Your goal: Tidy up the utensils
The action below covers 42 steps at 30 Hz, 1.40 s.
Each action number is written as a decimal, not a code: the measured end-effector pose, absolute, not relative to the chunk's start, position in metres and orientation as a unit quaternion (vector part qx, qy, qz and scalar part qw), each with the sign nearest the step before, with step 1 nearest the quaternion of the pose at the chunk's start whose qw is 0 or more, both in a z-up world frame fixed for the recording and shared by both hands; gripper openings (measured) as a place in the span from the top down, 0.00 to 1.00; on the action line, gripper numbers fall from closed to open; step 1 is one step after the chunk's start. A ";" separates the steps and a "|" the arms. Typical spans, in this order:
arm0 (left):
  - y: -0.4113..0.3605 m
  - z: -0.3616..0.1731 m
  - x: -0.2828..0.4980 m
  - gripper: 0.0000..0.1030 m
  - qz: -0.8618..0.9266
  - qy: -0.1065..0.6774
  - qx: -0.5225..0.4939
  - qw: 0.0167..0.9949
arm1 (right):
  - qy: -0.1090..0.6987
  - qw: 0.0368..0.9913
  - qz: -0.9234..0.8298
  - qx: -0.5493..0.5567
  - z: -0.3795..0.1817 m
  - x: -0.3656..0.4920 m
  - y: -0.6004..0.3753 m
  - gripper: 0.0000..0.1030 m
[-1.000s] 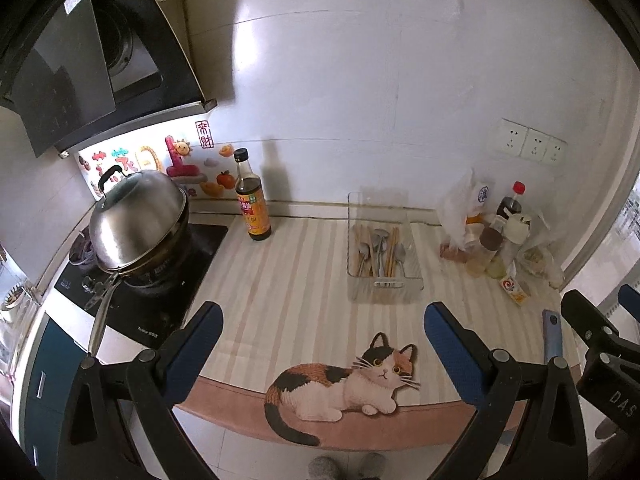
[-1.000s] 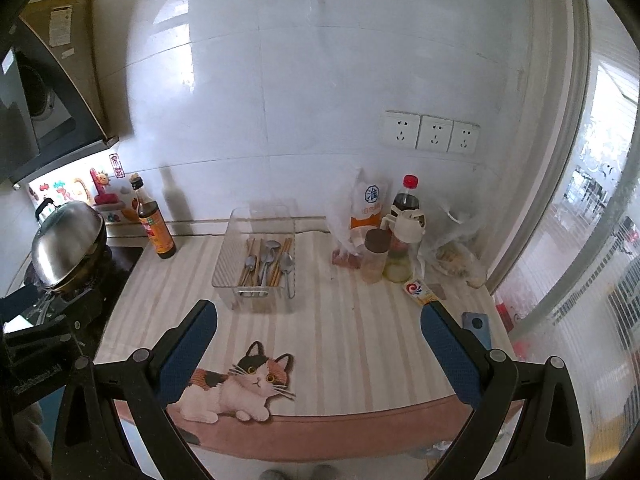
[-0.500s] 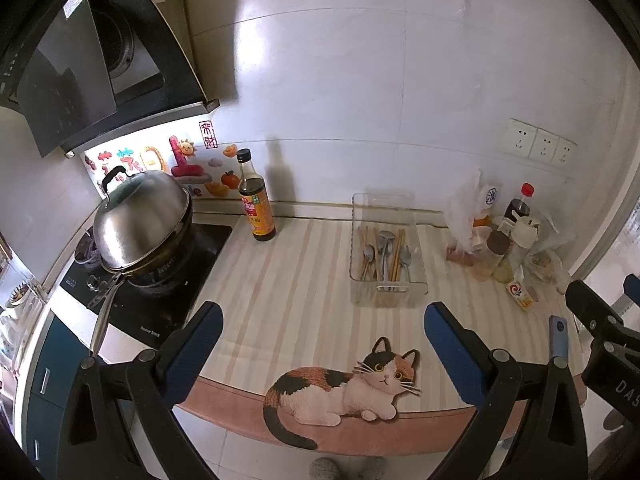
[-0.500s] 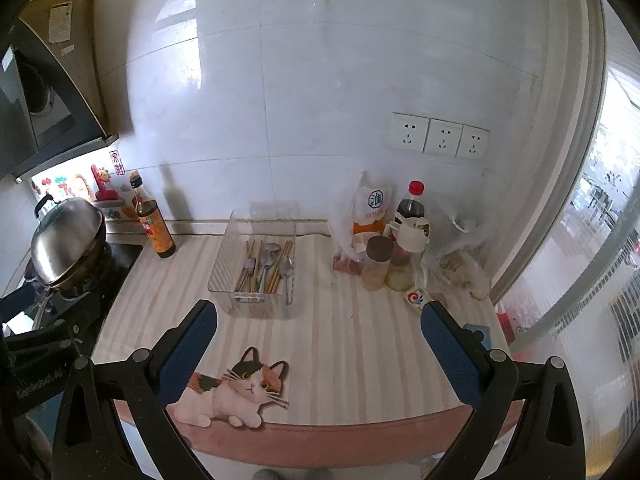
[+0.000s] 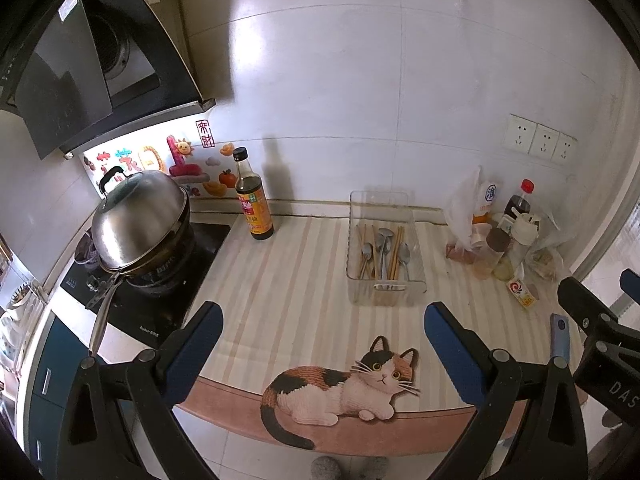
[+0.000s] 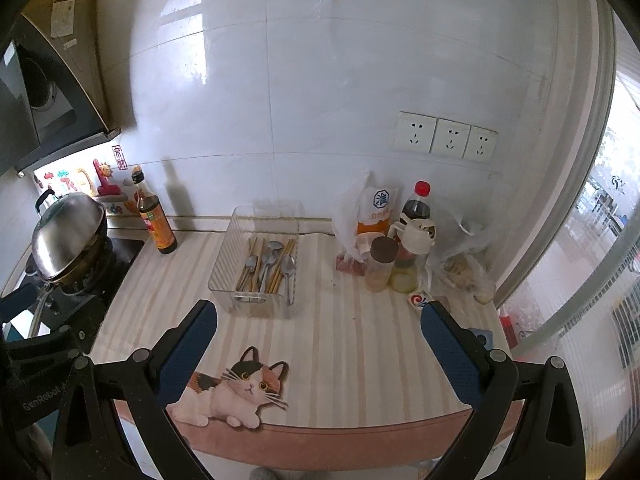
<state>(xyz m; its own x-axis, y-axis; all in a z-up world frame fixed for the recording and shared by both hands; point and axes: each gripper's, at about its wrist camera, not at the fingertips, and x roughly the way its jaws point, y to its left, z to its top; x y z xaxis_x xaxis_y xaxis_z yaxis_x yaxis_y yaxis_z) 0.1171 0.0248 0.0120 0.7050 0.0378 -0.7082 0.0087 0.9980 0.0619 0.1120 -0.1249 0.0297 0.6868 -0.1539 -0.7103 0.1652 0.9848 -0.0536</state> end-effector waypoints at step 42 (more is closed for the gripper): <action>0.027 0.014 0.114 0.00 0.010 0.381 0.027 0.924 | 0.387 0.918 -0.090 0.008 0.026 0.109 -0.136 0.00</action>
